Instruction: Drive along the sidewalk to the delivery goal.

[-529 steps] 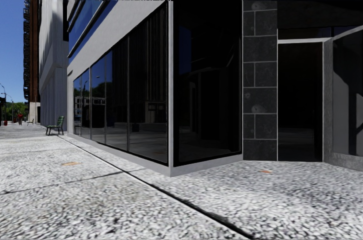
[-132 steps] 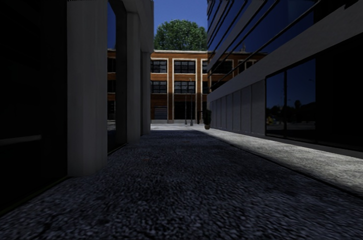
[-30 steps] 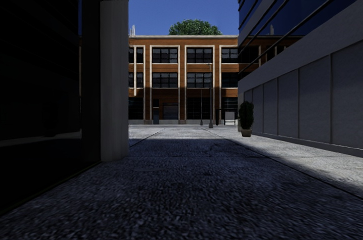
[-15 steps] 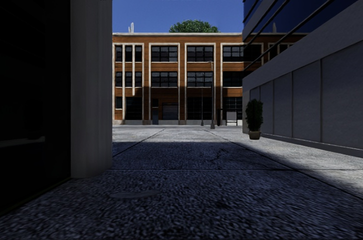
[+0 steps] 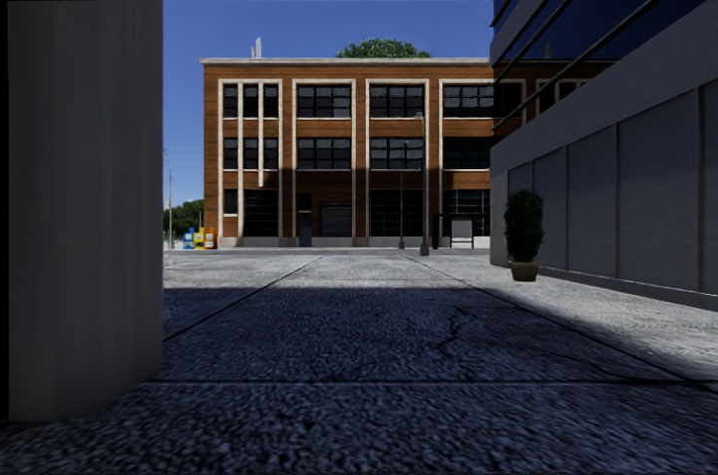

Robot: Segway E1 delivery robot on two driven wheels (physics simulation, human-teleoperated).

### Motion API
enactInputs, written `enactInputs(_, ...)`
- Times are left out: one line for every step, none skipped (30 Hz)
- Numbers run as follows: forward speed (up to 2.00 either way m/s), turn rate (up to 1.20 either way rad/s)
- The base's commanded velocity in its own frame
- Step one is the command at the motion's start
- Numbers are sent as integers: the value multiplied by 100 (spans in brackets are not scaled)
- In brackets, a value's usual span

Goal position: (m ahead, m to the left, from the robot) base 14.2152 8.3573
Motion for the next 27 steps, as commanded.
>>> enactInputs(200, 0)
enactInputs(200, 0)
enactInputs(200, 0)
enactInputs(200, 0)
enactInputs(200, 0)
enactInputs(200, 0)
enactInputs(200, 0)
enactInputs(200, 1)
enactInputs(200, 1)
enactInputs(200, 10)
enactInputs(200, 18)
enactInputs(200, 26)
enactInputs(200, 40)
enactInputs(200, 47)
enactInputs(200, 48)
enactInputs(200, 48)
enactInputs(200, 49)
enactInputs(200, 49)
enactInputs(200, 49)
enactInputs(200, 49)
enactInputs(200, 49)
enactInputs(200, 50)
enactInputs(200, 51)
enactInputs(200, 51)
enactInputs(200, 51)
enactInputs(200, 51)
enactInputs(200, 51)
